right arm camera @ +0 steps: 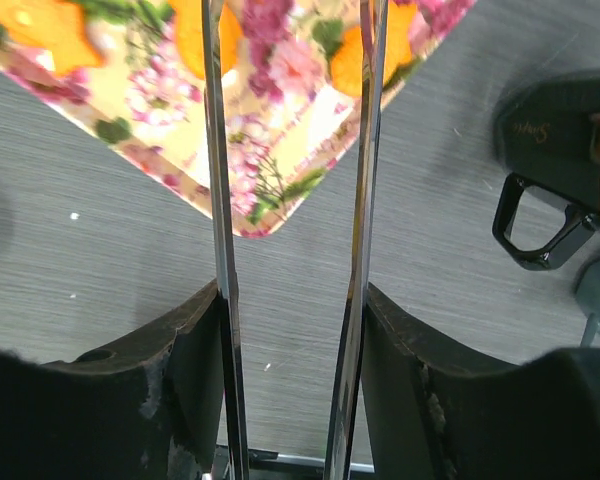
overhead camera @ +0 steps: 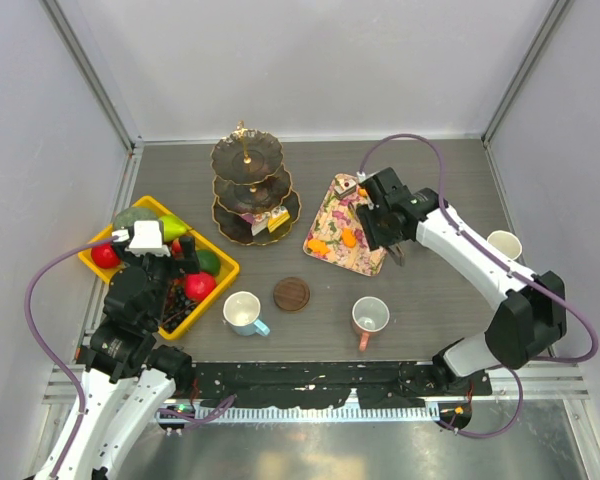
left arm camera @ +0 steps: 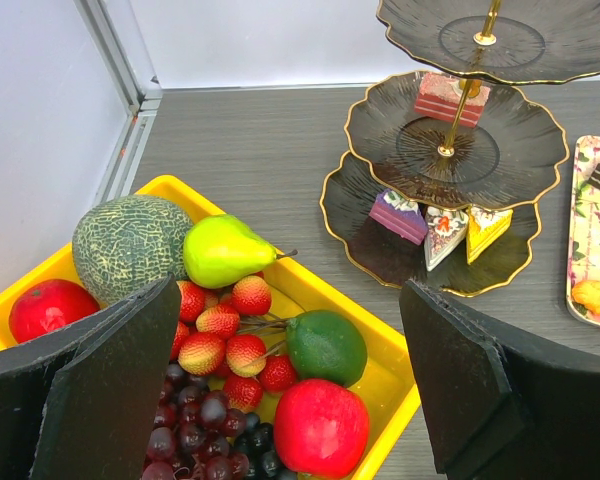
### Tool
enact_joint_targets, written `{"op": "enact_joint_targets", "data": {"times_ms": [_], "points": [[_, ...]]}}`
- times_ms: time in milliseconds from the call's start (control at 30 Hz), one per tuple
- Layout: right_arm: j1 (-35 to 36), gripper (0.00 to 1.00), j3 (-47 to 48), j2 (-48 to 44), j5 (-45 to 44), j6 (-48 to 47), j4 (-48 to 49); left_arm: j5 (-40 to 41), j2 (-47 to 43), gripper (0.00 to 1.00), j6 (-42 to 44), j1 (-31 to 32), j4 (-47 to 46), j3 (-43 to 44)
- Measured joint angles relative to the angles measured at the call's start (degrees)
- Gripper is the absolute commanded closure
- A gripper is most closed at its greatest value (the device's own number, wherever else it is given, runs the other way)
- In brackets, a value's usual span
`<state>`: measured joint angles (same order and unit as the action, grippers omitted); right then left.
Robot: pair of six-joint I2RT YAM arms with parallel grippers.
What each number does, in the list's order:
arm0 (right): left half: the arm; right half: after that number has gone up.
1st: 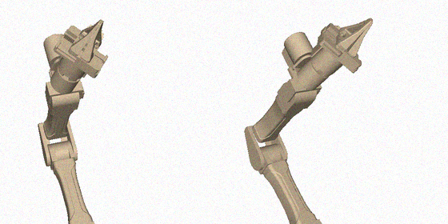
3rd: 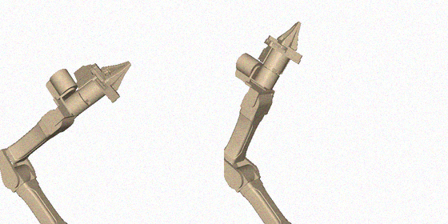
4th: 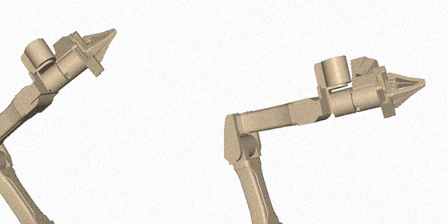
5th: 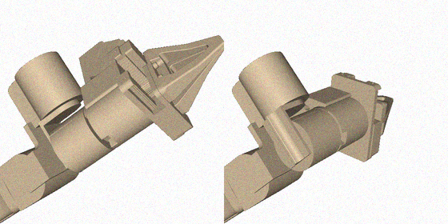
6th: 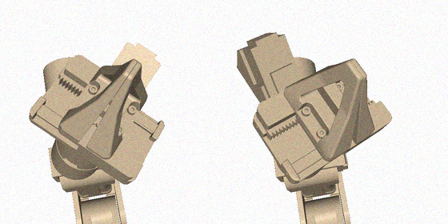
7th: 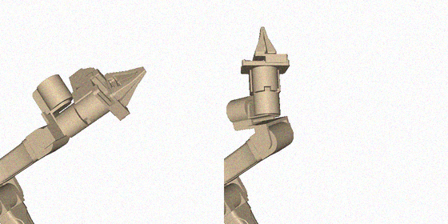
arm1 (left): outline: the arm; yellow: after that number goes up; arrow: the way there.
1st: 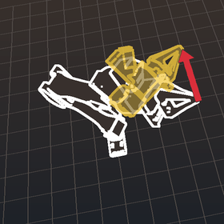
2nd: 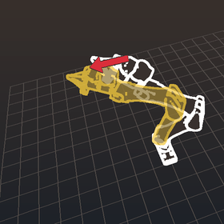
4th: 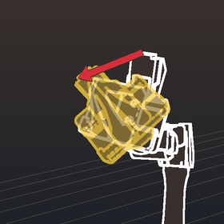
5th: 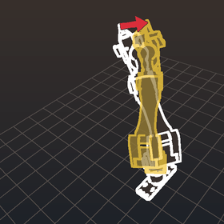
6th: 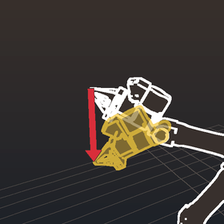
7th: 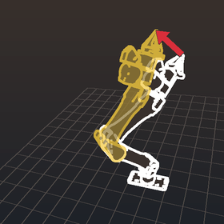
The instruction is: Serve the afternoon tea
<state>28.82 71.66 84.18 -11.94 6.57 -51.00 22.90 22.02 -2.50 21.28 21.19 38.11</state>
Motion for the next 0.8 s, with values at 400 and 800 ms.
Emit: {"op": "enact_joint_targets", "data": {"times_ms": [400,800], "points": [[14.27,0.45,11.85,-0.09,-2.01,-3.65,3.48,0.02,0.00,0.01,0.00,0.00,0.00,0.00],[18.88,0.44,22.12,10.82,-3.28,-9.75,6.82,0.02,0.00,0.01,0.00,0.00,0.00,0.00]]}}
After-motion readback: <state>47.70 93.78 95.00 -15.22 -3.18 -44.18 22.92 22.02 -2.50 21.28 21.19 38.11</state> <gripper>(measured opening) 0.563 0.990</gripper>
